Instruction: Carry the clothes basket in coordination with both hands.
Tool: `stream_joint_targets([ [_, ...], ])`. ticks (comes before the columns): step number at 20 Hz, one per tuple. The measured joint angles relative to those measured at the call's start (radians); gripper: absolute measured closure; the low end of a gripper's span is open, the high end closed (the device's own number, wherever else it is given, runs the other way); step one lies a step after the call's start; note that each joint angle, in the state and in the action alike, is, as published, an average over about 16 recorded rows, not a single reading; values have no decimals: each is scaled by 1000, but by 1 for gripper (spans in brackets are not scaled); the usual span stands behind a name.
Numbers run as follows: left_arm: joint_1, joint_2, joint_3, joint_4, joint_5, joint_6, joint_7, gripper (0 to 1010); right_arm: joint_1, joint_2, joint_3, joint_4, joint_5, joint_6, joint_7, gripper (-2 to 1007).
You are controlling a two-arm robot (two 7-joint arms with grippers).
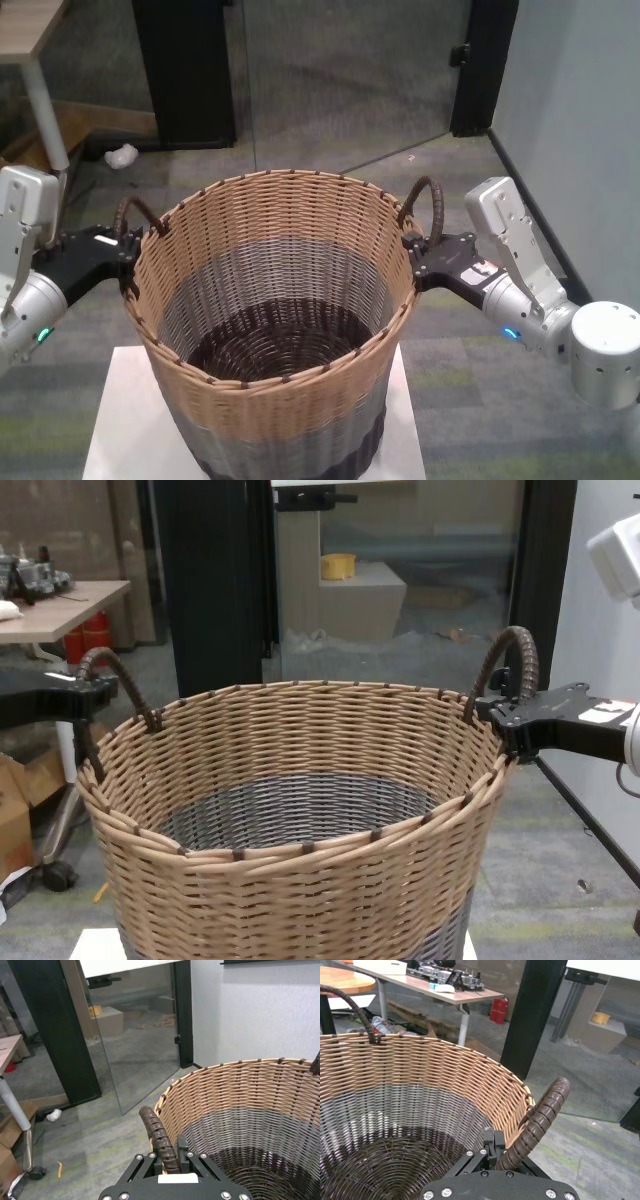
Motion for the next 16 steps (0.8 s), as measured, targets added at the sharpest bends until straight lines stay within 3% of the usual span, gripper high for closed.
stream_joint_targets([
  [16, -1, 5, 4, -4, 4, -9, -3, 814, -1, 0, 2, -2, 0, 0, -5, 984],
])
